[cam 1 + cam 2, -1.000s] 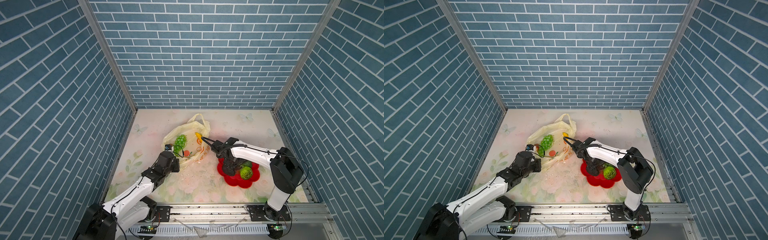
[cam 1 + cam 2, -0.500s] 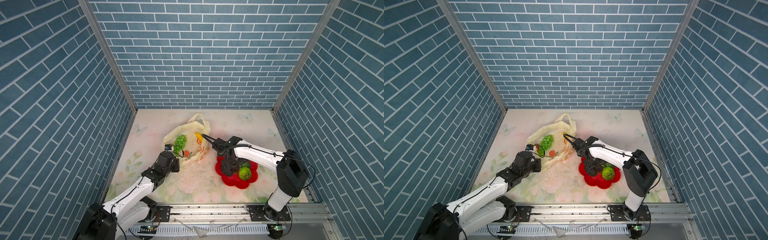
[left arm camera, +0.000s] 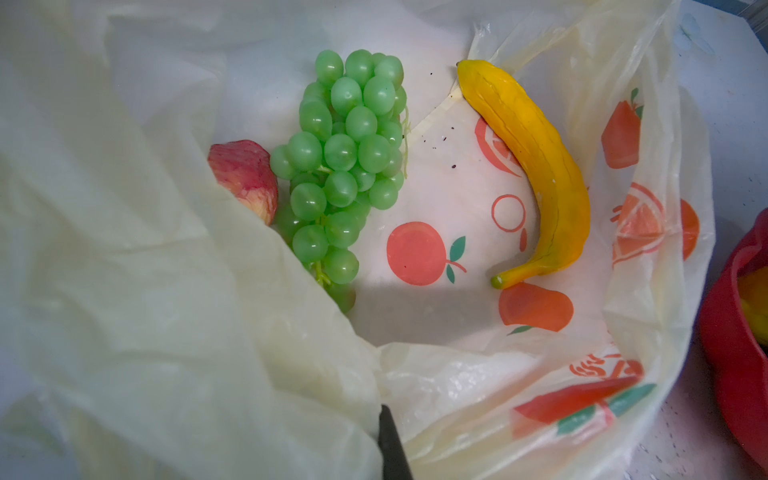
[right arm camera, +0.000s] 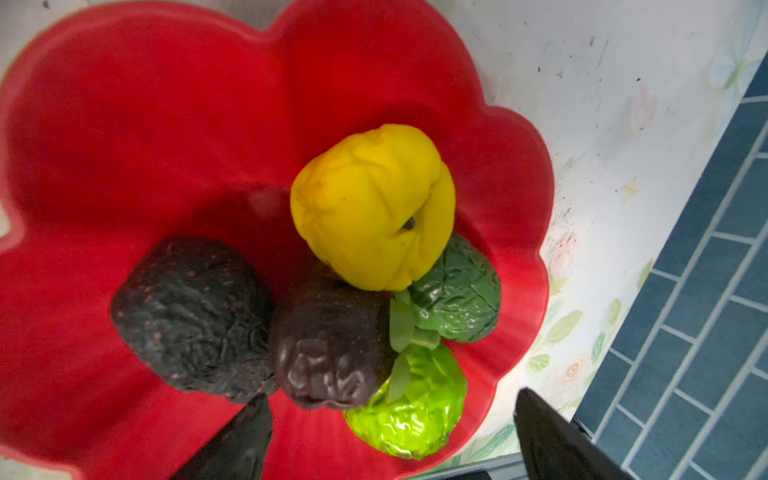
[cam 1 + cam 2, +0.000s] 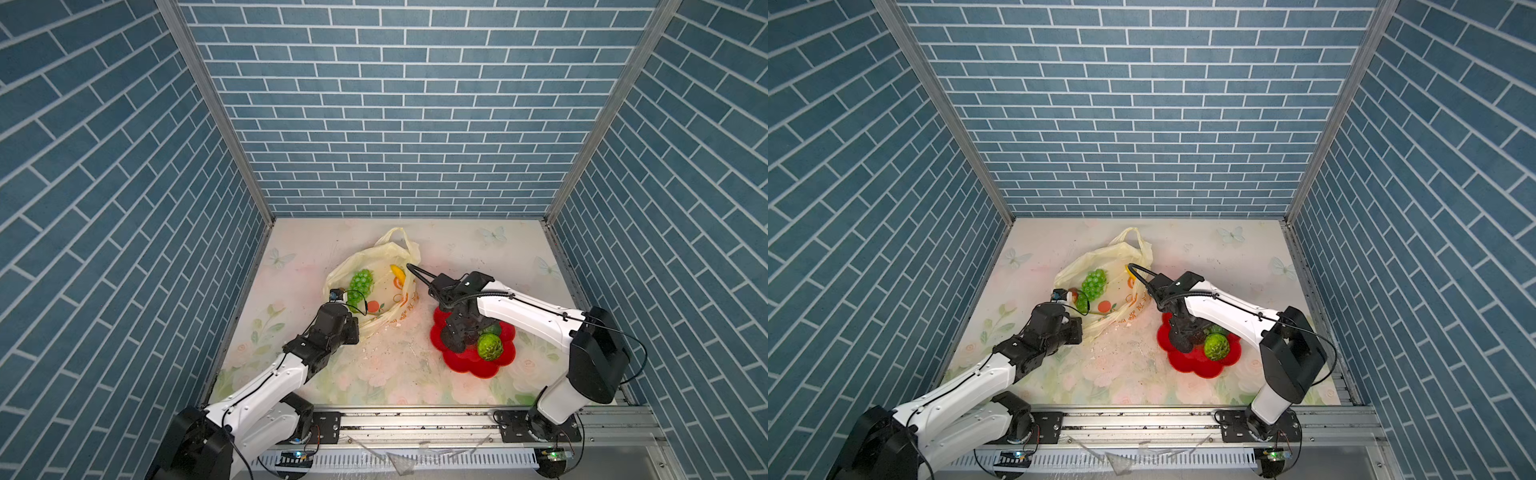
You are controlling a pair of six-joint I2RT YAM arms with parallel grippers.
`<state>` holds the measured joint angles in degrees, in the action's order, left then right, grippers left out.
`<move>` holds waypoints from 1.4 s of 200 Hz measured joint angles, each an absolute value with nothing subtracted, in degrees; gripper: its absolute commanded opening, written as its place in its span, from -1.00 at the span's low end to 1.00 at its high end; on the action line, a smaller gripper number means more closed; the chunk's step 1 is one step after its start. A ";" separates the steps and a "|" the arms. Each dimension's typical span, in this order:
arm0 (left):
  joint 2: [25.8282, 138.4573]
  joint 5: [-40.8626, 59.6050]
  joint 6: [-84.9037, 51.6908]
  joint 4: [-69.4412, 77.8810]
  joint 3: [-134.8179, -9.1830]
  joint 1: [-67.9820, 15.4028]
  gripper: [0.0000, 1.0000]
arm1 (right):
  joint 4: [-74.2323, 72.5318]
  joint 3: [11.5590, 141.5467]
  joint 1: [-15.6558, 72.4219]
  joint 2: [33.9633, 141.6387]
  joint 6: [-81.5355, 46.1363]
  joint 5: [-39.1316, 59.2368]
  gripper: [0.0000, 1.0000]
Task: Take the fake fruits out of the plastic bag
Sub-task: 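Open the right gripper to release the dark brown fruit, then move the right gripper back over the bag opening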
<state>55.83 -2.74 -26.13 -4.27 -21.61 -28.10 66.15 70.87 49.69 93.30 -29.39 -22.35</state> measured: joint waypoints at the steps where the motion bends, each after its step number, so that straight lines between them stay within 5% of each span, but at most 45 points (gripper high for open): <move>1: 55.83 -2.74 -26.13 -4.27 -21.61 -28.10 -0.98 | 66.17 70.87 49.69 93.32 -29.39 -22.41 0.82; 170: 55.83 -2.74 -26.11 -4.12 -21.61 -28.10 -0.97 | 66.02 70.87 52.03 101.14 -29.71 -29.26 0.93; 226: 55.83 -2.31 -26.50 -4.01 -21.61 -28.10 -0.97 | 65.17 74.85 52.14 98.28 -29.10 -27.64 0.78; 280: 55.24 -1.13 -28.62 -4.12 -21.15 -28.08 -0.97 | 48.53 77.28 52.18 92.95 -28.05 -17.58 0.57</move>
<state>55.24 -1.13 -28.62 -4.12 -21.15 -28.08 48.53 77.28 52.18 92.95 -28.05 -17.58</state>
